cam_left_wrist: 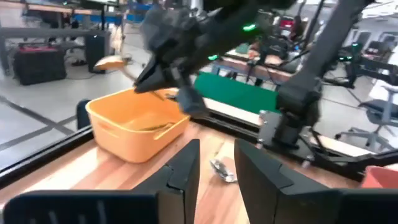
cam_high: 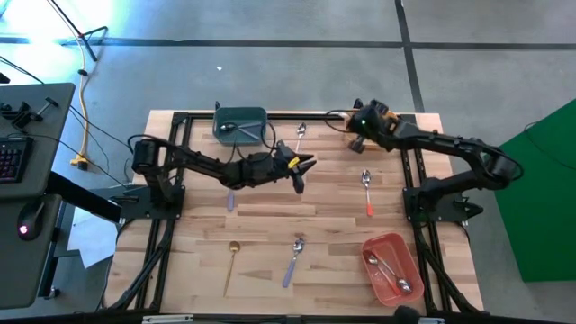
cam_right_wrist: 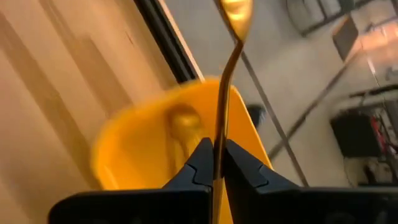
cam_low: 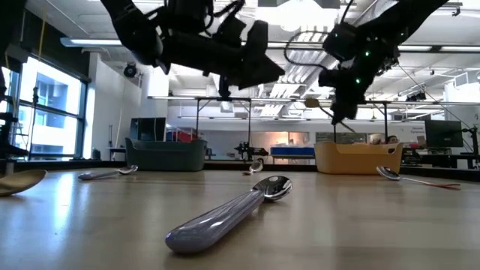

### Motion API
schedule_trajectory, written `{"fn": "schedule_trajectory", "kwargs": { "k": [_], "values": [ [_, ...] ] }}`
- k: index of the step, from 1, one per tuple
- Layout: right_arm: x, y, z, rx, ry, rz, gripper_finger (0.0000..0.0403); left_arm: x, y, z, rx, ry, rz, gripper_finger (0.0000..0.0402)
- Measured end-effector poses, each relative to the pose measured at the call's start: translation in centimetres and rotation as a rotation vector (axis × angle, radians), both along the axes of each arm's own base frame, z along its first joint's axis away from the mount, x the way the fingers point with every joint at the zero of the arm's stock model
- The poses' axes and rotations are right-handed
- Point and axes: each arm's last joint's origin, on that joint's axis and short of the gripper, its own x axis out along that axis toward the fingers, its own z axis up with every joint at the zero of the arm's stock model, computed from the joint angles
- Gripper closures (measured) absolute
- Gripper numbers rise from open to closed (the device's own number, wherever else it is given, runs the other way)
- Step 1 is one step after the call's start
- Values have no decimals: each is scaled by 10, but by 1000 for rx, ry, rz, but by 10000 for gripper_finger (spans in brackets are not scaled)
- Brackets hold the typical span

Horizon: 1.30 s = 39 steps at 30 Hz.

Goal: Sort silverware by color (type)
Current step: Put the center gold spoon into the yellow bin

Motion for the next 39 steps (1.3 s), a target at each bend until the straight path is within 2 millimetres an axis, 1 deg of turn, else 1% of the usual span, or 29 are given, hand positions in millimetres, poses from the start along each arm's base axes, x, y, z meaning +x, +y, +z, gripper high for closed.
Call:
{"fn": "schedule_trajectory", "kwargs": {
  "k": [5,9,15,20,24,28,30,32,35,39],
  "values": [
    [-22,-22,-12,98,106,-16,399,-3,-13,10,44,14,-34,329],
    [-31,-34,-23,145,174,-10,399,-7,-21,19,81,41,-57,335],
    [-39,-49,-42,202,251,-27,399,-13,-25,30,83,53,-69,337],
    [-41,-58,-60,257,299,-33,398,-17,-25,31,82,99,-71,337],
    [-42,-63,-72,290,324,-48,393,-17,-25,29,80,125,-72,337],
    [-41,-65,-71,273,305,-67,389,-18,-25,26,79,157,-73,337],
    [-41,-65,-71,276,304,-70,381,-18,-25,24,79,173,-74,337],
    [-41,-64,-71,276,304,-70,364,-18,-25,23,78,181,-74,337],
    [-40,-63,-70,272,291,-76,330,-19,-25,22,78,195,-75,337],
    [-38,-57,-59,238,275,-69,286,-19,-25,21,78,206,-65,337]
  ]
}}
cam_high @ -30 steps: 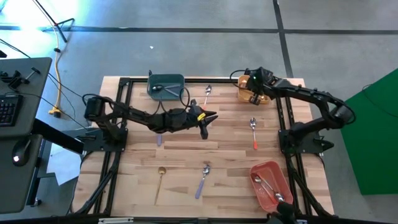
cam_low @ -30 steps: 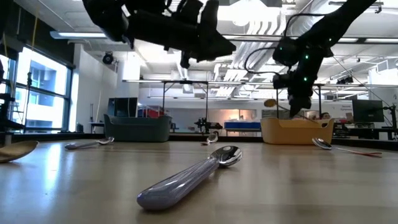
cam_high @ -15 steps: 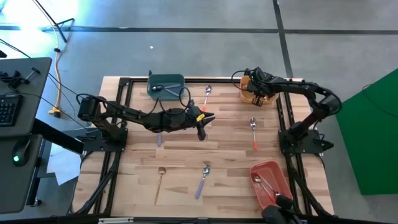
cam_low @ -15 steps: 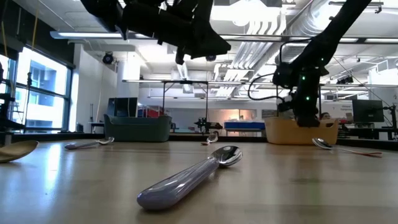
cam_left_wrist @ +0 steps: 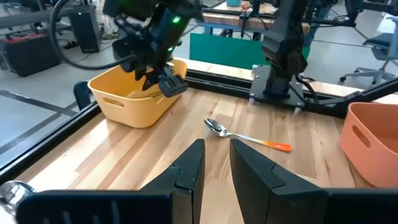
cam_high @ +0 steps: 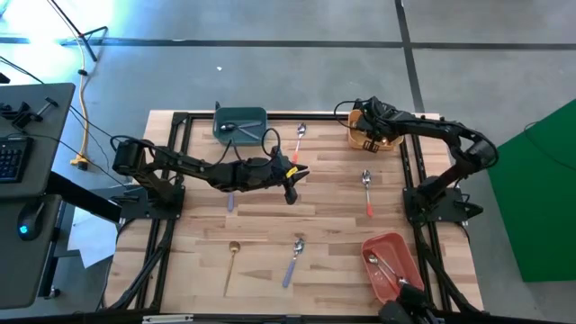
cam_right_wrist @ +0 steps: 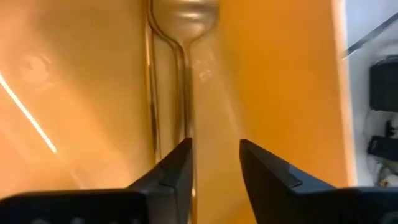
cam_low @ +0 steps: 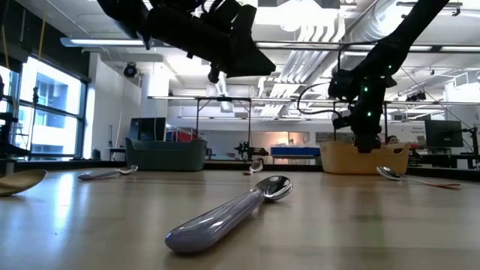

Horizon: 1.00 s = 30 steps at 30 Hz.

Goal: Sort silverware by color (type)
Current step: Put the center gold spoon into the yellow bin, then put the right orange spoon into the orange bin

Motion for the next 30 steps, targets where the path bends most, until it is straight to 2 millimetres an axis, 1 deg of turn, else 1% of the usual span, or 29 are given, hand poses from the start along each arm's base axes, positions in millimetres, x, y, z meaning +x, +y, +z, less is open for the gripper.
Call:
{"fn": "schedule_trajectory", "kwargs": {
  "k": [2,4,6,9,13,15,17,18,20,22,25,28,30],
  "values": [
    [1,6,11,-38,-11,9,274,0,0,0,1,3,6,337],
    [2,13,25,-80,-36,10,270,0,0,-1,1,12,6,340],
    [1,23,40,-118,-85,10,274,-3,-2,-5,2,7,2,347],
    [-2,41,61,-135,-196,-2,290,-12,-5,-17,-3,-32,-5,361],
    [-8,67,79,31,-458,-36,333,-29,-6,-34,-33,-112,-11,381],
    [-12,80,83,122,-543,-90,361,-39,-6,-43,-49,-132,-33,390],
    [-13,93,83,187,-572,-158,389,-48,-7,-49,-64,-168,-51,397],
    [-14,100,81,218,-575,-187,396,-52,-7,-52,-71,-183,-63,399],
    [-13,114,76,281,-594,-262,394,-59,-8,-56,-89,-199,-83,401],
    [-8,126,69,331,-609,-313,380,-64,-8,-60,-101,-204,-90,400],
    [-3,146,56,378,-576,-310,352,-69,-8,-64,-120,-199,-104,399],
    [-1,161,45,372,-565,-353,322,-71,-8,-68,-120,-181,-120,399],
    [-2,167,39,346,-572,-413,303,-73,-9,-69,-115,-175,-127,399]
  ]
}}
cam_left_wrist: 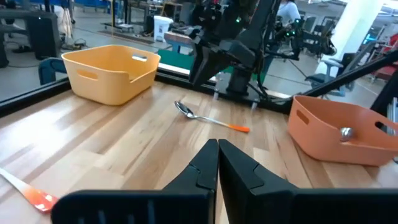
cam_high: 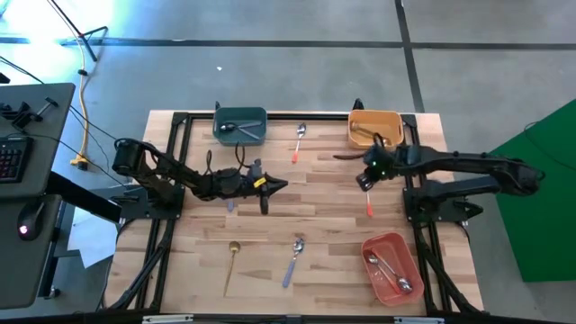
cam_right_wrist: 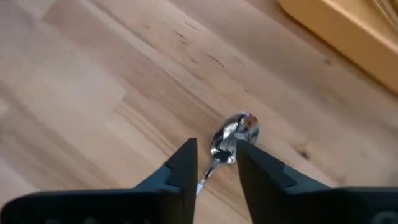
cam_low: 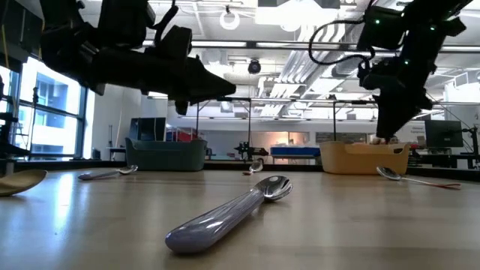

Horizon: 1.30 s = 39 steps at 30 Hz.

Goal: Sort silverware by color (type)
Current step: Put the right orange spoon into the orange bin

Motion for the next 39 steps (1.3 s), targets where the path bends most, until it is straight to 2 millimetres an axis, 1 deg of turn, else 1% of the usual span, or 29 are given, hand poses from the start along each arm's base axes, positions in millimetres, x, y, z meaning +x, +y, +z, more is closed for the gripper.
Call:
{"fn": "schedule_trajectory", "kwargs": {
  "k": [3,7,12,17,21,25,28,31,33,39],
  "values": [
    [-2,6,-10,18,-7,-106,283,0,-1,0,-1,2,-13,399],
    [-8,10,-31,70,18,-197,275,0,-6,0,-1,2,-30,399],
    [-12,17,-58,155,6,-203,274,-1,-15,0,0,3,-60,399],
    [-12,19,-69,160,-21,-212,274,-1,-19,0,3,3,-68,399],
    [-9,18,-74,148,10,-218,287,-1,-19,0,10,4,-66,399],
    [-8,17,-79,132,63,-223,321,-1,-18,0,12,4,-48,399],
    [-6,17,-76,124,82,-196,355,-1,-18,0,13,4,-38,399],
    [-1,16,-68,107,87,-142,390,-1,-18,0,12,3,-35,399],
    [4,15,-58,87,66,-100,398,-1,-18,0,11,3,-34,399],
    [18,16,-29,92,10,-29,401,-1,-18,0,-11,-1,-33,399]
  ]
}}
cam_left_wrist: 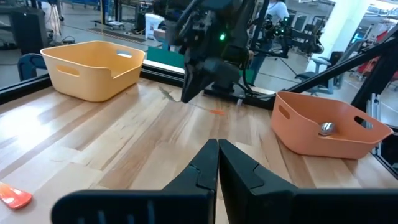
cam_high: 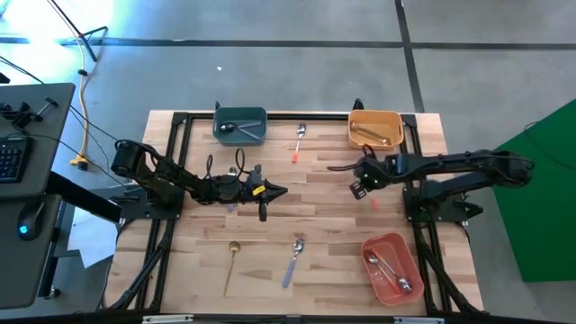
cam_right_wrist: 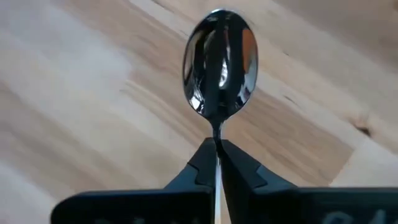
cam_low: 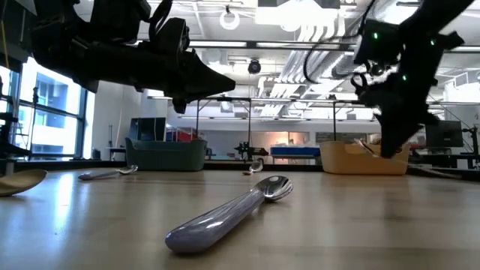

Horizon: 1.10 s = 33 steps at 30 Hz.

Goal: Sort silverware by color (type)
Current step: Put the right orange spoon into the orange bin

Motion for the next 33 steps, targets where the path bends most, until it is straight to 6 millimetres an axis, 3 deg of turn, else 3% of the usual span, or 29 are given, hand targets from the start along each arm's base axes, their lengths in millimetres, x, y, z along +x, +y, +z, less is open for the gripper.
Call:
{"fn": "schedule_trajectory", "kwargs": {
  "k": [8,12,16,24,33],
  "values": [
    [17,25,62,29,-39,93,402,0,0,0,7,1,-1,399],
    [23,54,95,105,-122,128,402,0,0,0,6,1,-1,399],
    [18,91,112,214,-170,134,402,0,0,0,-1,0,0,399],
    [-19,164,97,395,-91,21,403,0,0,0,-3,0,-13,399],
    [-40,218,57,356,64,-113,403,0,-1,0,-5,-1,-23,399]
  ]
}}
